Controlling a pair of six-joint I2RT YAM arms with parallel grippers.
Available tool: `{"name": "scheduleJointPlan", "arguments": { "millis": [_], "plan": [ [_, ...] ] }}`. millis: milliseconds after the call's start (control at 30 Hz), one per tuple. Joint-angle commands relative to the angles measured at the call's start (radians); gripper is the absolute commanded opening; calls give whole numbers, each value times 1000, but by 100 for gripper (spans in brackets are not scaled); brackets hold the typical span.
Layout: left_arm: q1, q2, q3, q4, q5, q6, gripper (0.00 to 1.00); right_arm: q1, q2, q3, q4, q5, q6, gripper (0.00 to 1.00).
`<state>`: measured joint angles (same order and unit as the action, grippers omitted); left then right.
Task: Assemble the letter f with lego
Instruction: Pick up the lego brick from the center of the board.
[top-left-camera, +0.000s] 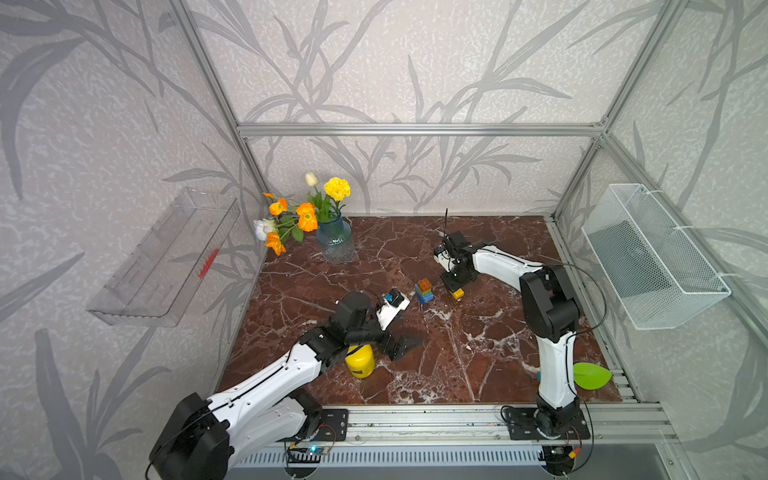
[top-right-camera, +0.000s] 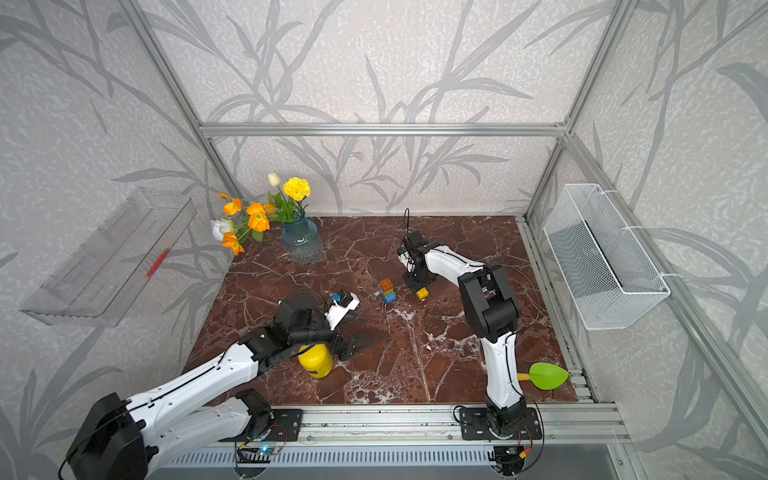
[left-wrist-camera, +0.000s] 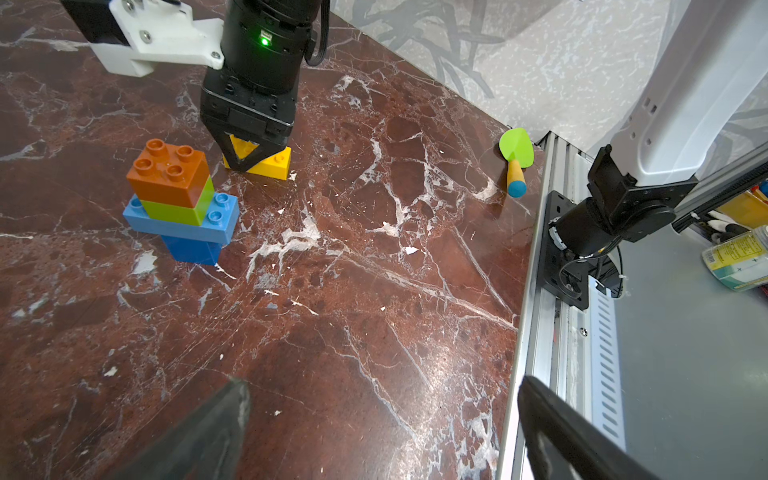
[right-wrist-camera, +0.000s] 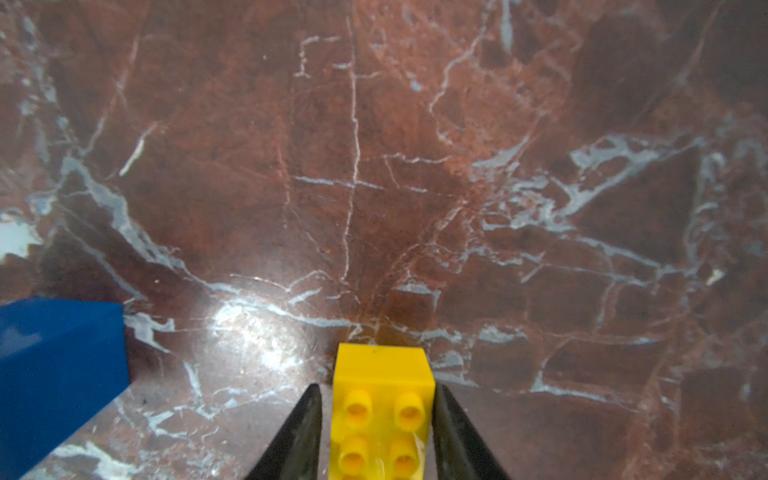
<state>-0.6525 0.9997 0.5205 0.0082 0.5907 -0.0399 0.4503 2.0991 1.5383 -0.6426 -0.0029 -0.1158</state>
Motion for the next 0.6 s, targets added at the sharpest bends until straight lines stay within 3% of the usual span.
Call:
{"name": "scheduleJointPlan", "arguments": {
  "millis": [0, 567],
  "plan": [
    [-3, -25, -12, -7, -16, 13, 99, -5, 13, 29, -20, -11, 11, 42],
    [-4, -43, -19, -19, -36, 13, 99, -7, 2, 45, -41, -23, 16, 30]
  ]
}}
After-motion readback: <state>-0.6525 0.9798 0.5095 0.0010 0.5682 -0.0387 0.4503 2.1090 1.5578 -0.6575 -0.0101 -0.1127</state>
